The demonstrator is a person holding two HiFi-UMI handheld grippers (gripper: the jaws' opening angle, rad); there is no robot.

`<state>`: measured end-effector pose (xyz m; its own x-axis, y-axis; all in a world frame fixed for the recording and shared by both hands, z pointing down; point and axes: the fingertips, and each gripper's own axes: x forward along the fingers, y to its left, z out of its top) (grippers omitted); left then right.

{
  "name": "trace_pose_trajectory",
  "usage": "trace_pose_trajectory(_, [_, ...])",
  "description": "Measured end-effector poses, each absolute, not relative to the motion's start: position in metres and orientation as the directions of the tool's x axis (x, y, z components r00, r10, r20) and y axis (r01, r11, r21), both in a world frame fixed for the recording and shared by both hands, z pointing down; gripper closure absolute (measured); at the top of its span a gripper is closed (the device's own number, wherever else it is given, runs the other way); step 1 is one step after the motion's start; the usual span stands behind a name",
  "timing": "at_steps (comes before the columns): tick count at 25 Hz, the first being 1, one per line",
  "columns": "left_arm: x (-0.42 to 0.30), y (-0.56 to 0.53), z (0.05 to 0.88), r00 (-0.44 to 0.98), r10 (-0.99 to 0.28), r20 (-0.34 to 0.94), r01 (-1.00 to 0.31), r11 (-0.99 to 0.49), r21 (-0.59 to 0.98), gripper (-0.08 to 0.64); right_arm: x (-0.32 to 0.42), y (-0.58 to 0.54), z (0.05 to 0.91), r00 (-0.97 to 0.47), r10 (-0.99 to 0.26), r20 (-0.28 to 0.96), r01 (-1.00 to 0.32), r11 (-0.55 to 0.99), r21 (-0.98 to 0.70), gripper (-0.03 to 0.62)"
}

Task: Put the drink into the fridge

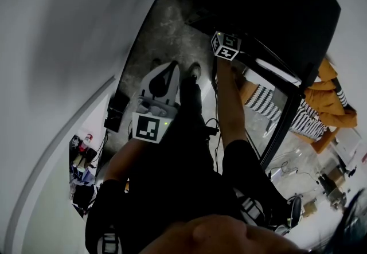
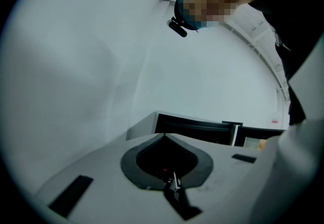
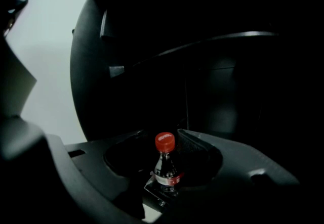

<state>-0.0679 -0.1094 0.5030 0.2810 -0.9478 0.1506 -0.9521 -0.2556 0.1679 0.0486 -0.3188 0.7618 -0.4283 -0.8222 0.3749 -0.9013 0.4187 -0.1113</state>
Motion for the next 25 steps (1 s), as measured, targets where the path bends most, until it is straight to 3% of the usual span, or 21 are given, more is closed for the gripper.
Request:
trace_pose_trajectory(11, [-0.075, -0.106, 0.478, 0.308, -0.945, 0.107, -0.941, -0.287, 0.178, 0.555, 0.056, -0.289, 0.728, -0.385, -0.839, 0.384, -0.922, 0.362, -0.135, 0.425])
trace_pose_trajectory(25, [-0.093, -0.093, 0.454, 0.417, -0.903, 0.101, -0.897, -0.391, 0.208, 0.555, 0.069, -0.223, 0.664, -0.269, -0.867, 0.42, -0.961, 0.212, -0.178, 0.573])
